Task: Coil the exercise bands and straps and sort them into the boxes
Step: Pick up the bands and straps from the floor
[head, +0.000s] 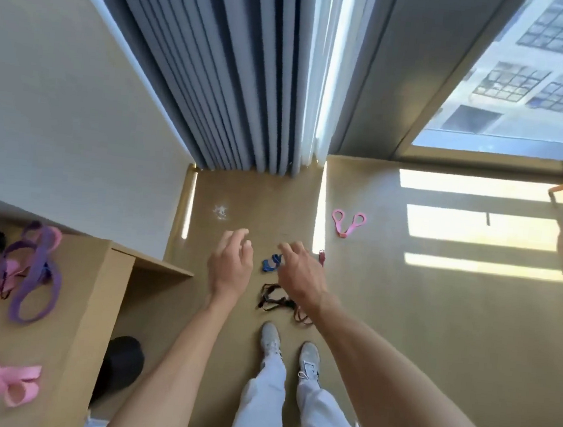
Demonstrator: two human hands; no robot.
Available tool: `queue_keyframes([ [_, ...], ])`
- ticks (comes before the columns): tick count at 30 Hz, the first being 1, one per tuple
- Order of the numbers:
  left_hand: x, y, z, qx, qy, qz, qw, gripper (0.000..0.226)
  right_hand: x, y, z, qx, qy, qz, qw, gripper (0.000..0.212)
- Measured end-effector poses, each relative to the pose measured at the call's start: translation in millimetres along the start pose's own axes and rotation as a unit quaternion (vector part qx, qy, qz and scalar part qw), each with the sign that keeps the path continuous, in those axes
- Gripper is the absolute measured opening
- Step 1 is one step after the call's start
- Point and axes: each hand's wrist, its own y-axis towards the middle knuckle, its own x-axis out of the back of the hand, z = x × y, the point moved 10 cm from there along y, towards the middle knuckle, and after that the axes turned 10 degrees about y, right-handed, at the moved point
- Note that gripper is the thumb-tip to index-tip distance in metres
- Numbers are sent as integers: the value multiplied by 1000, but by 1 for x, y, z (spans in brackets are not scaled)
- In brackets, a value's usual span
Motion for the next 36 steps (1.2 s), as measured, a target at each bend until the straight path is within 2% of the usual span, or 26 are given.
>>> queue_keyframes([
  [5, -51, 15, -56, -44, 1, 64, 997, 25, 41, -2, -53, -85, 34, -36, 995, 47],
  [10, -74, 19, -115, -47, 24, 116, 992, 27, 101, -6, -88, -109, 65, -60, 990, 47],
  [15, -110, 51, -204, -89, 20, 111, 990, 24, 182, 14, -151, -108, 82, -107, 985, 46],
  [19, -158, 83, -278, -108, 17, 102, 989, 24, 237, 47, -222, -95, 71, -115, 986, 43],
  [25, -243, 126, -354, -53, 35, 84, 994, 26, 293, 112, -332, -59, 72, -65, 994, 38],
  [29, -280, 150, -374, 1, 33, 63, 997, 25, 310, 153, -390, -52, 40, -17, 998, 41],
  [32, -315, 166, -374, 34, 43, 55, 997, 24, 304, 186, -417, -43, 32, 1, 999, 43],
  [36, -389, 187, -355, 57, 40, 66, 995, 20, 262, 238, -454, -42, 40, 22, 998, 46],
])
